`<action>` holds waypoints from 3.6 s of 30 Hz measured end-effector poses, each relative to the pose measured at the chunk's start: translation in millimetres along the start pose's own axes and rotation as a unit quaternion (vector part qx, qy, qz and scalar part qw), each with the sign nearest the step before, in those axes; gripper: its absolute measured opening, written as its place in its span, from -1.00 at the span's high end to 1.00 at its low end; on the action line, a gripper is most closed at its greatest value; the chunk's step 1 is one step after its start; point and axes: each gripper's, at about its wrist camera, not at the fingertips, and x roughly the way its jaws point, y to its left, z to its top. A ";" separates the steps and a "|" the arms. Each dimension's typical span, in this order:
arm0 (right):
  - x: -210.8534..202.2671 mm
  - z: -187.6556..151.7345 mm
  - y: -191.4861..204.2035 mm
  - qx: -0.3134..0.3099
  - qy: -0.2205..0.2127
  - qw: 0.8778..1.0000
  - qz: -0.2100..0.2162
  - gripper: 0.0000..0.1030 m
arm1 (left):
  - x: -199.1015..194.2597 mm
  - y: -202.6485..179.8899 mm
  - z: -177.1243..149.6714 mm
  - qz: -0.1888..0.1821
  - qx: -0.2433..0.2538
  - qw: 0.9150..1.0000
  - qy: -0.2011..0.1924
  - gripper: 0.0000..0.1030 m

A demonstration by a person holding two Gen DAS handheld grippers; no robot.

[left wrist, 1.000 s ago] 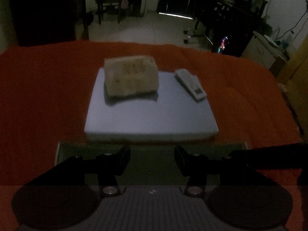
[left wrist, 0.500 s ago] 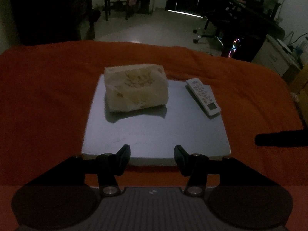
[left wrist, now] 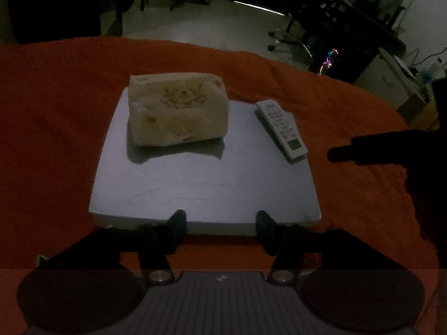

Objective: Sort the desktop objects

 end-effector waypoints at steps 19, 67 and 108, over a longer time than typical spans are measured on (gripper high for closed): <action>94.9 53.7 35.4 -0.103 -0.014 0.994 -0.022 -0.41 | 21.9 22.7 7.6 -0.004 0.012 1.000 0.002 -0.33; 39.2 -5.8 54.0 -0.031 0.030 0.999 -0.017 0.64 | -26.9 42.2 -31.7 0.011 0.035 0.999 0.001 -0.33; 92.6 -29.6 74.5 -0.218 0.116 0.969 -0.005 0.05 | -15.1 39.7 -33.0 0.007 0.050 0.999 0.005 -0.36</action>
